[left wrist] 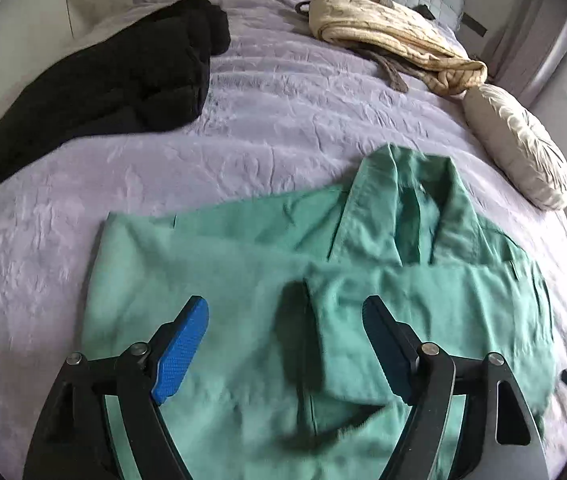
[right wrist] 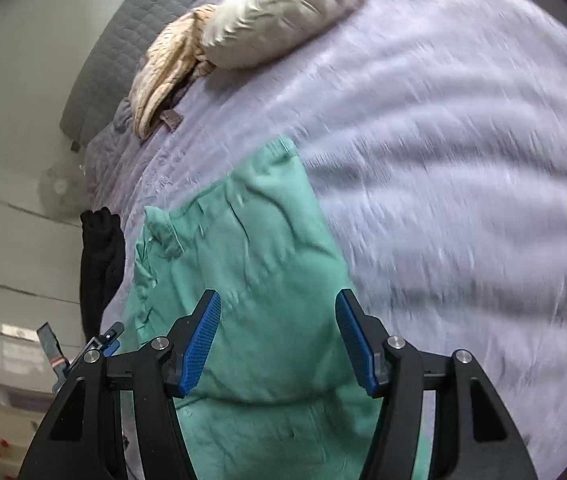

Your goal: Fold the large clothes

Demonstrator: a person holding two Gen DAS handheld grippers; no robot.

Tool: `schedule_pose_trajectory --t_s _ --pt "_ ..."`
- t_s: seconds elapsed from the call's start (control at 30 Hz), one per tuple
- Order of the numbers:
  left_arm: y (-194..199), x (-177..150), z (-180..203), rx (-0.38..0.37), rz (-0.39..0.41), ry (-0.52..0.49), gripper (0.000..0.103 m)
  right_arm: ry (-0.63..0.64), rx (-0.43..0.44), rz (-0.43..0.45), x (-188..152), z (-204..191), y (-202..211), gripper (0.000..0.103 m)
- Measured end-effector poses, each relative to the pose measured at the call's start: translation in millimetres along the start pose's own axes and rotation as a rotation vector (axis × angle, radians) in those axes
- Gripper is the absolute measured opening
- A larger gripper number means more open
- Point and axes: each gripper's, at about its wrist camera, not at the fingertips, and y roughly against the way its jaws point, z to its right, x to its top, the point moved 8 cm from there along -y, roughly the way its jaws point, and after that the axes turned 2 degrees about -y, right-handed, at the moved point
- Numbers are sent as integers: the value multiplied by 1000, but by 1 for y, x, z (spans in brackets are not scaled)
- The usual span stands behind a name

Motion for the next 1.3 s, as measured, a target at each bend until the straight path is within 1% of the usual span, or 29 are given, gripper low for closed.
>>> schedule_pose_trajectory --t_s 0.1,0.17,0.27,0.3,0.33,0.4,0.47,0.5,0.57,0.6,0.77,0.87,0.97,1.07,1.17,1.23,1.27,1.3 --pt "-1 -19 4 5 -38 -33 79 -112 31 -33 -20 21 1 64" --pt "-9 -30 11 29 -59 -70 79 -184 48 -44 -27 35 -2 63" --pt "-25 -45 20 33 -90 -77 79 -340 112 -39 -30 57 -8 55" --pt "-30 -49 21 42 -99 -75 79 -397 139 -30 -30 64 -10 46" --pt "-36 -52 22 57 -105 -71 80 -455 157 -19 -30 71 -12 29" --pt "-38 -54 23 70 -93 -71 80 -540 152 -19 -34 86 -16 4" --pt "-38 -54 23 85 -85 -84 81 -590 159 -16 -37 94 -17 3" --pt "-38 -55 23 88 -83 -92 81 -549 132 -14 -36 90 -15 3" --pt "-38 -56 23 87 -86 -96 81 -425 52 -3 -33 83 -11 3" --pt "-37 -56 23 88 -88 -94 81 -388 23 -9 -33 82 -12 3" --pt "-27 -55 11 129 -96 -77 81 -384 2 -31 -40 86 -9 3" --pt "-15 -59 0 165 -97 -65 81 -347 -39 -35 -43 84 -2 3" --pt "-5 -63 -1 152 -98 -52 81 -306 -110 -29 -41 87 8 3" --pt "4 -69 2 134 -93 -59 81 -244 -130 -11 -39 78 19 5" --pt "5 -74 8 140 -86 -74 81 -110 -150 11 -34 56 23 5" --pt "-3 -79 7 162 -102 -73 81 14 -165 20 -30 35 20 6" --pt "-7 -81 4 179 -111 -69 81 87 -178 13 -29 23 13 5" --pt "-11 -84 -2 205 -122 -55 81 134 -185 1 -29 15 7 5"
